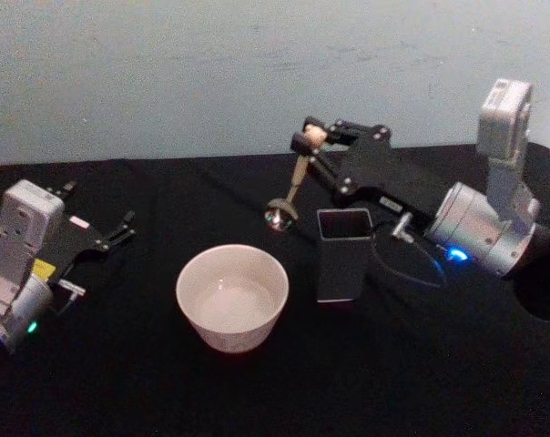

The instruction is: Pick up the stirring spoon with one hand, stir inside the cup, then place it back in its original position.

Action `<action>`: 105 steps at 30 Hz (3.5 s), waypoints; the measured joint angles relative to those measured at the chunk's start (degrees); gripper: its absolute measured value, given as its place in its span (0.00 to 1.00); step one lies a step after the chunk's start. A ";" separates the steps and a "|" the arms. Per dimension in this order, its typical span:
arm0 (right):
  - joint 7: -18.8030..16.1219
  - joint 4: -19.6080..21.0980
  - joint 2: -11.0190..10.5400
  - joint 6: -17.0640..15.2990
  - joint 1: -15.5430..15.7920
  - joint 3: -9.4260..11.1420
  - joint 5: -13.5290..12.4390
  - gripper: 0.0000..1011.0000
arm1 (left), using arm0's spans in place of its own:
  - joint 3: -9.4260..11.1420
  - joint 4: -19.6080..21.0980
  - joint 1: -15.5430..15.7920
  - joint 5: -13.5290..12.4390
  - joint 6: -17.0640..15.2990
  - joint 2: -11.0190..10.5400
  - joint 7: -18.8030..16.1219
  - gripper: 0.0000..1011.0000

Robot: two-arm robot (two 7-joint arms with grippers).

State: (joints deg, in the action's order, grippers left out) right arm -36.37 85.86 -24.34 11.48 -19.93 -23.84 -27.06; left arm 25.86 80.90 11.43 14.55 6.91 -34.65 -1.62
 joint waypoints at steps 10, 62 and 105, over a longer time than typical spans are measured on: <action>-4.43 -4.82 1.66 2.58 -2.11 -4.59 -0.05 0.21 | 0.00 0.00 0.00 0.00 0.00 0.00 0.00 0.99; -5.31 -19.14 6.73 13.54 -5.33 -8.56 9.84 0.21 | 0.00 0.00 0.00 0.00 0.00 0.00 0.00 0.99; -2.63 -18.17 8.35 10.43 -4.93 -8.78 9.16 0.21 | 0.00 0.00 0.00 0.00 0.00 0.00 0.00 0.99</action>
State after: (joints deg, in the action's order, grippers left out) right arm -39.00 67.69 -16.00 21.91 -24.86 -32.62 -17.90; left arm 25.86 80.90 11.43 14.55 6.91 -34.65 -1.62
